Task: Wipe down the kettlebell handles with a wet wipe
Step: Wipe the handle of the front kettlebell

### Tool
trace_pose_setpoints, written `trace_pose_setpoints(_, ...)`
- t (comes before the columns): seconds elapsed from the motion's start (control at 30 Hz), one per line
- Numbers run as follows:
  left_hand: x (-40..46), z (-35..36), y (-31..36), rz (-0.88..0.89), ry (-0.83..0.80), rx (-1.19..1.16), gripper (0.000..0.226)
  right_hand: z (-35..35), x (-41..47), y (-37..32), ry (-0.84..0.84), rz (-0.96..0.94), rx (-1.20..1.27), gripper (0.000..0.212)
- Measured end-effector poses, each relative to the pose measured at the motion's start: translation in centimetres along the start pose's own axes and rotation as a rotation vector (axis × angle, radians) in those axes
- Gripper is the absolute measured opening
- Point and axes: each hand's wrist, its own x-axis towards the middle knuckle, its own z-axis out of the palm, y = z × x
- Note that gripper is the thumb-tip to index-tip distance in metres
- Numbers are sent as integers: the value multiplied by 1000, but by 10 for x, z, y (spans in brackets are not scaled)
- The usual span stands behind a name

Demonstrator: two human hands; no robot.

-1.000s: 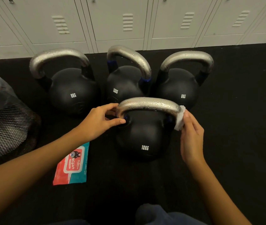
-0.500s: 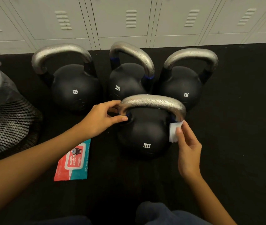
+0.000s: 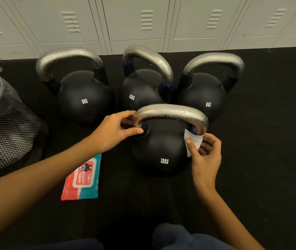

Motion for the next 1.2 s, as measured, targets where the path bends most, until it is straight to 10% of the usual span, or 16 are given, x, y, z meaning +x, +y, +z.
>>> trace_pose_setpoints(0.3,1,2,-2,20,17,-12,66,21,6,-1,138,-37,-66,45)
trace_pose_setpoints(1.2,2,3,-4,22,18,-10,62,-18,7,15,-263,1,27,54)
